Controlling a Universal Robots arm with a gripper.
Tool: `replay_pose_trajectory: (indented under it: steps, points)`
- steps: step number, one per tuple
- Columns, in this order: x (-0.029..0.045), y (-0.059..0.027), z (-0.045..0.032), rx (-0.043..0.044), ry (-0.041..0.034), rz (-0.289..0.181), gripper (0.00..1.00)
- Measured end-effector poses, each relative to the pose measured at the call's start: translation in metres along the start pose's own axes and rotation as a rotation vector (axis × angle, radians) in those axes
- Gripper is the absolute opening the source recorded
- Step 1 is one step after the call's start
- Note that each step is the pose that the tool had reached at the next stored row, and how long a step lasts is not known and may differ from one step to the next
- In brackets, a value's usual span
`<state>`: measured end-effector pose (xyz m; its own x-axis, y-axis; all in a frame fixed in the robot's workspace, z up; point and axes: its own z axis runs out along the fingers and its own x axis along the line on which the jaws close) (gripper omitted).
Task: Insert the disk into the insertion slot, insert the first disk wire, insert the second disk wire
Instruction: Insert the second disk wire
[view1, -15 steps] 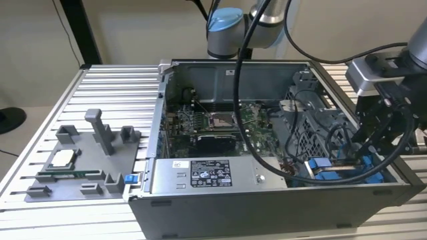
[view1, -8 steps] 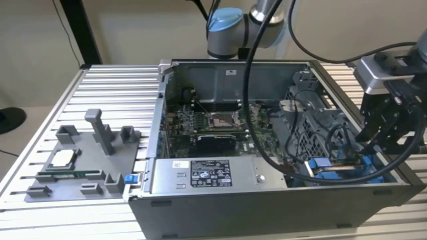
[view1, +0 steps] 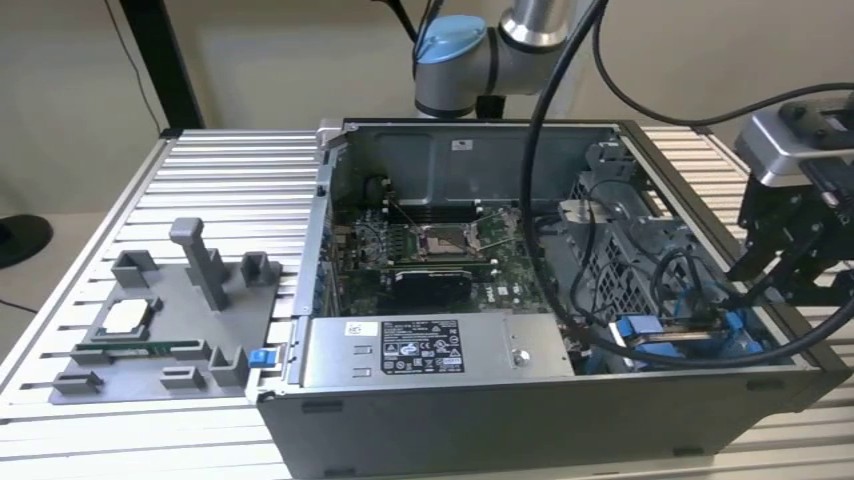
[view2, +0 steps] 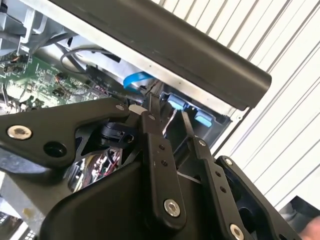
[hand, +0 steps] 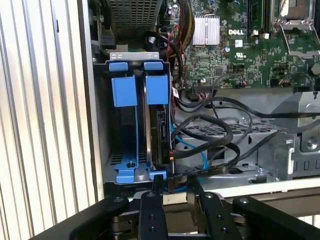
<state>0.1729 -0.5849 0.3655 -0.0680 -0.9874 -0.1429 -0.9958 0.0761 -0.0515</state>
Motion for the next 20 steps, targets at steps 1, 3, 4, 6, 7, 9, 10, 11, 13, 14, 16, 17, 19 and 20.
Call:
replay_pose_trajectory:
  steps: [1,3,4,6,7,9,10,11,13,14,16,17,19,20]
  points:
    - [-0.0001,-0.0020,0.0001,-0.0012,-0.0012,0.000,1.00]
    - [-0.0001,-0.0069,0.0004,-0.0059,-0.0020,0.000,1.00]
    - [-0.0002,-0.0093,0.0005,-0.0087,-0.0017,0.000,1.00]
    - [-0.0004,-0.0113,0.0007,-0.0109,-0.0017,0.001,1.00]
    - [-0.0004,-0.0113,0.0007,-0.0110,-0.0017,0.001,1.00]
    - [-0.0004,-0.0113,0.0007,-0.0109,-0.0016,0.001,1.00]
    - [-0.0004,-0.0114,0.0007,-0.0124,-0.0015,0.001,1.00]
    - [-0.0003,-0.0116,0.0007,-0.0211,-0.0008,0.002,1.00]
    - [-0.0003,-0.0125,0.0008,-0.0569,0.0018,0.007,1.00]
    - [-0.0002,-0.0136,0.0009,-0.0751,0.0033,0.010,1.00]
    - [0.0001,-0.0167,0.0015,-0.0975,0.0035,0.013,1.00]
    - [0.0004,-0.0182,0.0020,-0.1019,0.0019,0.014,1.00]
    - [0.0007,-0.0200,0.0035,-0.1065,-0.0022,0.014,1.00]
    - [0.0008,-0.0202,0.0042,-0.1083,-0.0034,0.015,1.00]
